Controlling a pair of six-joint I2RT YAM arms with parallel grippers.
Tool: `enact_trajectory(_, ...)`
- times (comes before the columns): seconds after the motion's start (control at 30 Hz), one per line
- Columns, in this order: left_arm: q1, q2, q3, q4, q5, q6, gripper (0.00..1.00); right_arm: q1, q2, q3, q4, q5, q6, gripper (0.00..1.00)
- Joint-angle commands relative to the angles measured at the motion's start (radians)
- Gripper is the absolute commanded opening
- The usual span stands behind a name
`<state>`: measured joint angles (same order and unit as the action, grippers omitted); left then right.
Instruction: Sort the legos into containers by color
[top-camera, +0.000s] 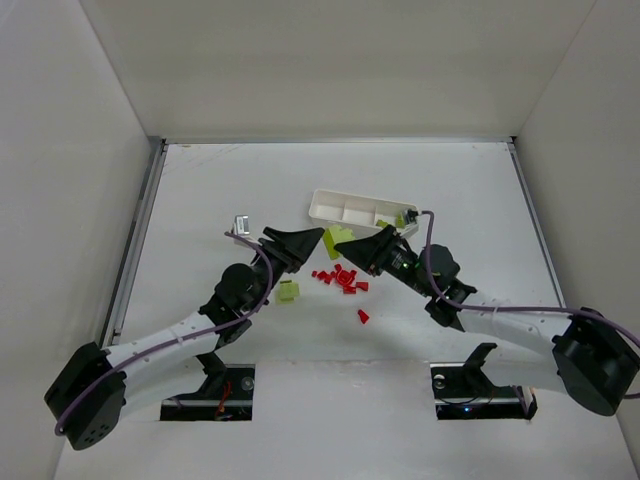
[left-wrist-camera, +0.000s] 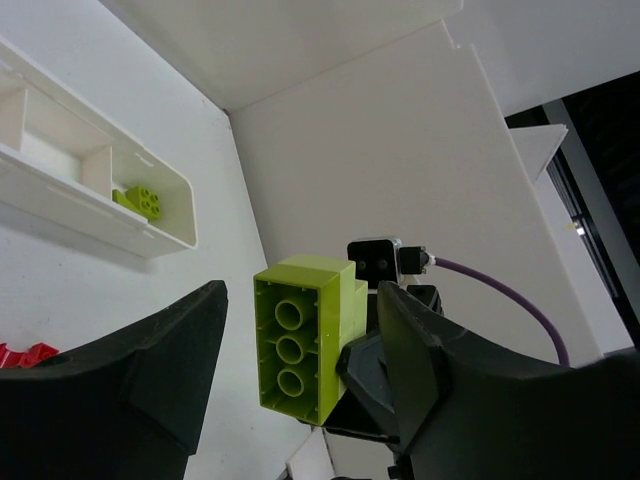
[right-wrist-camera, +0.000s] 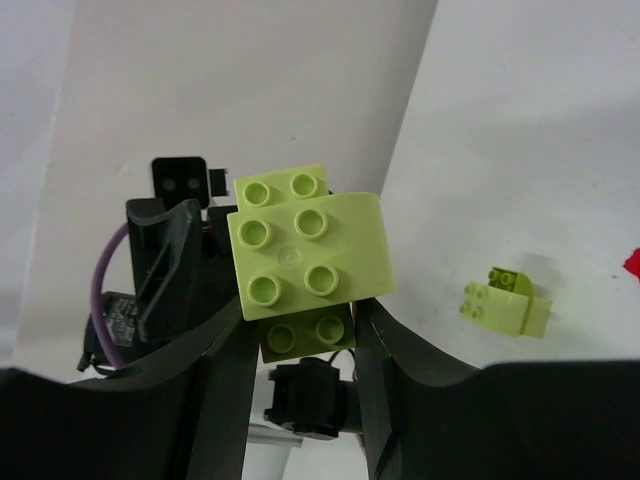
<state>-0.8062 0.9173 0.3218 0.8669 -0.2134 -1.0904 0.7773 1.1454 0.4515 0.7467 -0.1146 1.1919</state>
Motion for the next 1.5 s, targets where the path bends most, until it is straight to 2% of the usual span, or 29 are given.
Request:
enact_trajectory(0.0, -0.009, -0.001, -0.007, 0.102, -0.009, -0.012, 0.58, -0.013, 0.011, 0.006, 0.141, -0.017, 0.058, 0.29)
enact_trajectory(0.63, -0.026, 0.08, 0.011, 0.205, 0.019, -0.012, 0.48, -0.025, 0.158, 0.001, 0.341, -0.053, 0.207, 0.3)
enact_trajectory(1.03, -0.014, 0.084, 0.003, 0.195, 0.023, -0.014, 0.29, -0.028, 0.223, -0.004, 0.399, -0.056, 0.232, 0.32)
enact_trajectory(1.17, -0.009, 0.086, 0.005, 0.188, 0.031, -0.014, 0.24, -0.034, 0.223, -0.014, 0.399, -0.05, 0.23, 0.4)
enact_trajectory(1.47, -0.006, 0.077, -0.009, 0.173, 0.032, -0.014, 0.21, -0.046, 0.205, -0.028, 0.399, -0.069, 0.187, 0.62)
